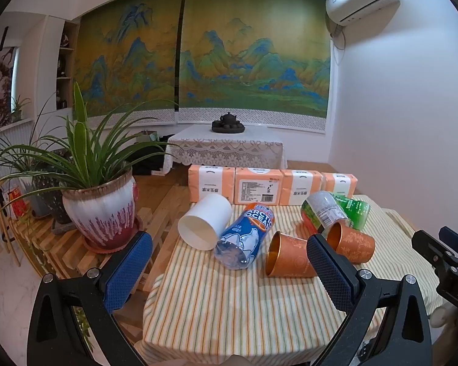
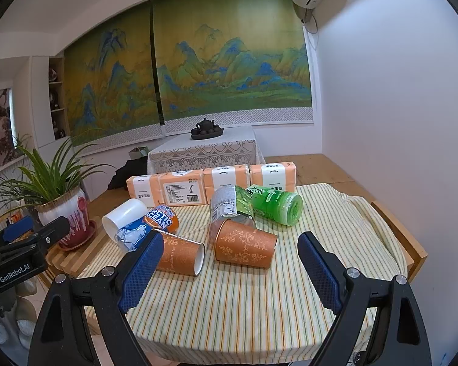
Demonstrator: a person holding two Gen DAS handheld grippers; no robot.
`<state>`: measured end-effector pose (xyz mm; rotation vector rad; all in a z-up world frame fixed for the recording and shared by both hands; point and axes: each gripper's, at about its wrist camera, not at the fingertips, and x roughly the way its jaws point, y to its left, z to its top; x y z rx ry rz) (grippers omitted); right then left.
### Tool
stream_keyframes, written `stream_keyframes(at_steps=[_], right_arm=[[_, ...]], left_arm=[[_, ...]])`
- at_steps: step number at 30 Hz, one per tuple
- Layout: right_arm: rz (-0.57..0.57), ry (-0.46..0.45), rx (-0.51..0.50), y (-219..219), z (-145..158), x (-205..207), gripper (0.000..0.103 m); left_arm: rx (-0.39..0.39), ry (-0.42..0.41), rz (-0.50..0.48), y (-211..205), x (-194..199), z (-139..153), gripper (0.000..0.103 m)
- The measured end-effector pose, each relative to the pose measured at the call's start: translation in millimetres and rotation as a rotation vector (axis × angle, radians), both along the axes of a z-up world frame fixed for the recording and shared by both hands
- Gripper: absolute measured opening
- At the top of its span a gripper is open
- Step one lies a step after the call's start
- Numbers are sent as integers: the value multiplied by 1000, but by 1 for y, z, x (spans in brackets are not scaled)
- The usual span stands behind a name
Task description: Flip cup upside down
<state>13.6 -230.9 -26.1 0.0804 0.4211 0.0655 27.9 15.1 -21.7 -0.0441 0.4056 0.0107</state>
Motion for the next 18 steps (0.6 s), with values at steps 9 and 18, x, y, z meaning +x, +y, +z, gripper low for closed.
stream_keyframes(at_steps=[9, 18], right_arm=[[1, 5, 1, -1, 0, 2, 87], [1, 10, 4, -1, 0, 3, 87]], left_arm=[[0, 2, -2, 0, 0, 0, 102], [1, 7, -5, -3, 3, -3, 102]])
